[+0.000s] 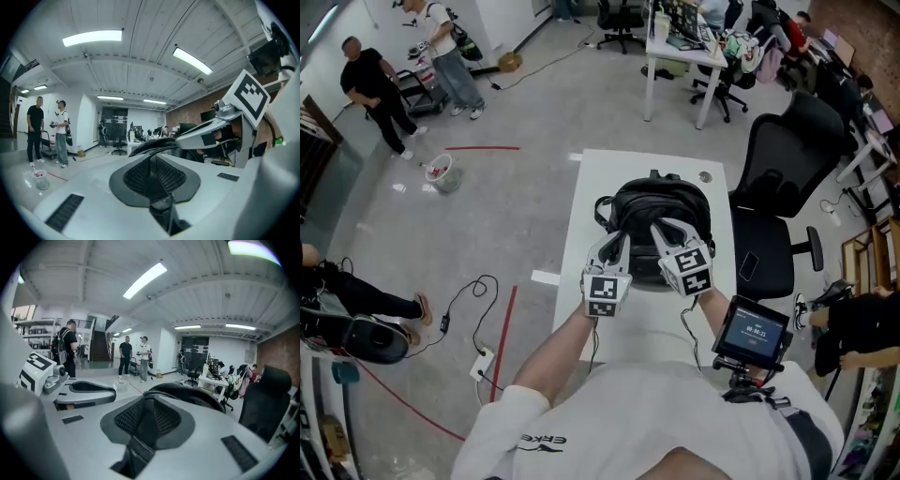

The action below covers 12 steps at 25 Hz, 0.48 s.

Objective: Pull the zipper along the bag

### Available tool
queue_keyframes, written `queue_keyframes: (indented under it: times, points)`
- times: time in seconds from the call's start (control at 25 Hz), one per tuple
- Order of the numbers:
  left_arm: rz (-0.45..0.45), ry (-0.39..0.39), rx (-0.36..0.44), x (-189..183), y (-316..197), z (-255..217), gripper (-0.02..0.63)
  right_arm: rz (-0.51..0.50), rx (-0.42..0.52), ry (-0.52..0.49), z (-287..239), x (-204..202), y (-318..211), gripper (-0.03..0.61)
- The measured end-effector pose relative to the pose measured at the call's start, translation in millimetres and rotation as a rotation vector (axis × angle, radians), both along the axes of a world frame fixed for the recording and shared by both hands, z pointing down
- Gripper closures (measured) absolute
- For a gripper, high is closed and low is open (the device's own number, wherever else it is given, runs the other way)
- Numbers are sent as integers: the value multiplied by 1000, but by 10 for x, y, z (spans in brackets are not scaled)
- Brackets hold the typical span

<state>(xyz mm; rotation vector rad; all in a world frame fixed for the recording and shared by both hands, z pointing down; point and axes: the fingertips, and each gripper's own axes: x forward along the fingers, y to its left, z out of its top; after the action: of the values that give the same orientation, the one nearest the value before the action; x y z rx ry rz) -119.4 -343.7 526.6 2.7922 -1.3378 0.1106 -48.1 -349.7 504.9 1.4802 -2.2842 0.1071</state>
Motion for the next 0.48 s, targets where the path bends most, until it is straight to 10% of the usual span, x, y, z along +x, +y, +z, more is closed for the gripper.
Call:
queue_keyframes:
  times: [0.48]
  points:
    - [-100, 120, -31, 368, 679, -282, 610, 19, -16, -225, -81, 627, 915, 558]
